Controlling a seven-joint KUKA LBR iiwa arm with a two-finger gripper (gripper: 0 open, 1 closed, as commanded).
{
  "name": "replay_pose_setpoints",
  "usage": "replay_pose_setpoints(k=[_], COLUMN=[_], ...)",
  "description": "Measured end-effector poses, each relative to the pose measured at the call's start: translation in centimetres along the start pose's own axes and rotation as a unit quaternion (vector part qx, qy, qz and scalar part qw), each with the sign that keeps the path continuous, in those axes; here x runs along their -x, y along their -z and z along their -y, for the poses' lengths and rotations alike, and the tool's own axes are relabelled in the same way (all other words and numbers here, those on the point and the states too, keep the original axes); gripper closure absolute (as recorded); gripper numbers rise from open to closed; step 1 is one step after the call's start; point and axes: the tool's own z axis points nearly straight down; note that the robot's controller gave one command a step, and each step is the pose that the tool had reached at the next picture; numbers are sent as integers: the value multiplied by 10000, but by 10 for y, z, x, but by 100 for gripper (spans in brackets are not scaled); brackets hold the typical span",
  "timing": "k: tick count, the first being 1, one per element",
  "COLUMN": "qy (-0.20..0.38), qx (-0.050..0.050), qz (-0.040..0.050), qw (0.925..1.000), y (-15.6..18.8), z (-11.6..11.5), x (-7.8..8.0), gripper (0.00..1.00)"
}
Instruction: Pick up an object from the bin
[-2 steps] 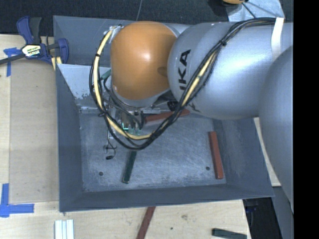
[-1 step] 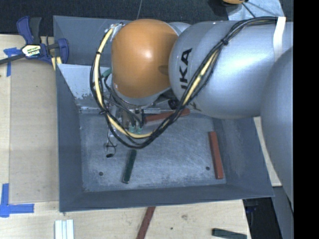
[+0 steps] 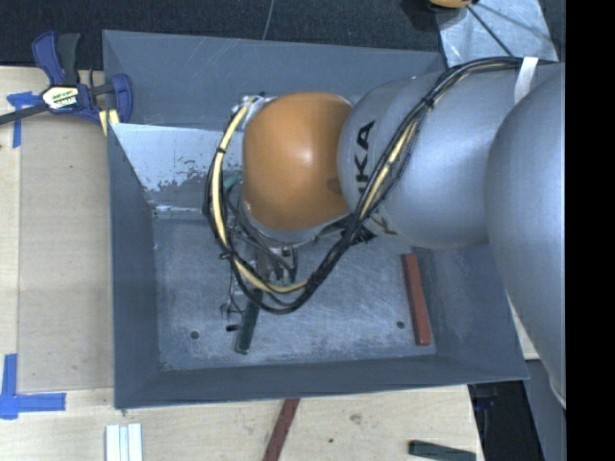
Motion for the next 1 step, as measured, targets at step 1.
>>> replay_pose_setpoints(k=[1], qy=[447], qx=[-15], qz=[-36], qw=[9990], y=[-33], z=[43], x=[14], gripper=[0])
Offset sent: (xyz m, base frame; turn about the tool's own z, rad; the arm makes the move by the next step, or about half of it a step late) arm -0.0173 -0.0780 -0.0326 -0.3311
